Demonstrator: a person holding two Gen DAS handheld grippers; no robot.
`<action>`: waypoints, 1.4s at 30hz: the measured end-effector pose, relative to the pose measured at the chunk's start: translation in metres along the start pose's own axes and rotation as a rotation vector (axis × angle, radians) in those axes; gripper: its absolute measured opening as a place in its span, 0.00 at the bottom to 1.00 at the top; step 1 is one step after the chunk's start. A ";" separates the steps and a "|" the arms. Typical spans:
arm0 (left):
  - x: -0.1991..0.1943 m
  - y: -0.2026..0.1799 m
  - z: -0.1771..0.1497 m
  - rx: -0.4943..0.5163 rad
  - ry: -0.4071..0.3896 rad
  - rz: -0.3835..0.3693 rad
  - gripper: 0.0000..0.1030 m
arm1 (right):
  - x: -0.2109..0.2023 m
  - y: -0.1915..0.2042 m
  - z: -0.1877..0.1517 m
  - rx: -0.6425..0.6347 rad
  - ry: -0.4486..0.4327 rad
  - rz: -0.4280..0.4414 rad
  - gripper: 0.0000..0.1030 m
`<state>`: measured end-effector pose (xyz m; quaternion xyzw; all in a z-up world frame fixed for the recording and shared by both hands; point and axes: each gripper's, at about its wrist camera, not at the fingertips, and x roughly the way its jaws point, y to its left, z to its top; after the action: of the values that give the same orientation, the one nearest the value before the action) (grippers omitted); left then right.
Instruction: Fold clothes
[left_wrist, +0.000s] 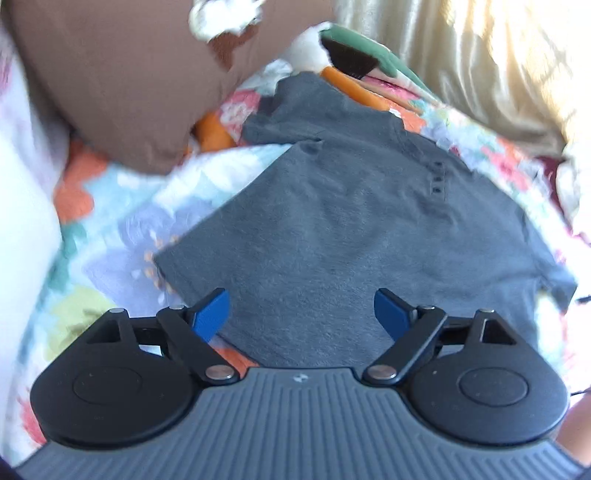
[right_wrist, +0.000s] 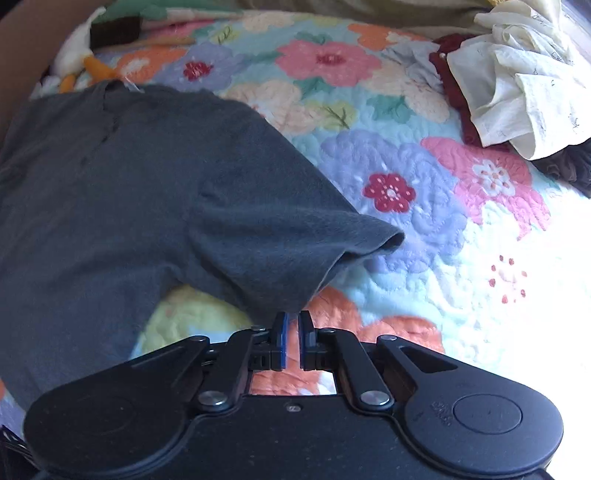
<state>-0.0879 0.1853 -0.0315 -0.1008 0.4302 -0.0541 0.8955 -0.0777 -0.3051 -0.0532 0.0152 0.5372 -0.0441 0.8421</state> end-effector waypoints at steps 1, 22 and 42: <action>-0.003 0.005 0.001 -0.003 -0.009 0.008 0.83 | -0.006 0.003 -0.002 -0.030 0.002 -0.017 0.12; -0.016 0.065 0.016 0.084 0.010 -0.039 0.86 | -0.086 0.144 -0.075 -0.566 0.155 0.379 0.74; 0.031 0.070 0.003 0.097 -0.012 0.057 0.08 | -0.016 0.166 -0.110 -0.723 0.212 0.333 0.05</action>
<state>-0.0655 0.2482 -0.0693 -0.0452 0.4243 -0.0486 0.9031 -0.1688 -0.1313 -0.0882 -0.1905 0.5921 0.2864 0.7288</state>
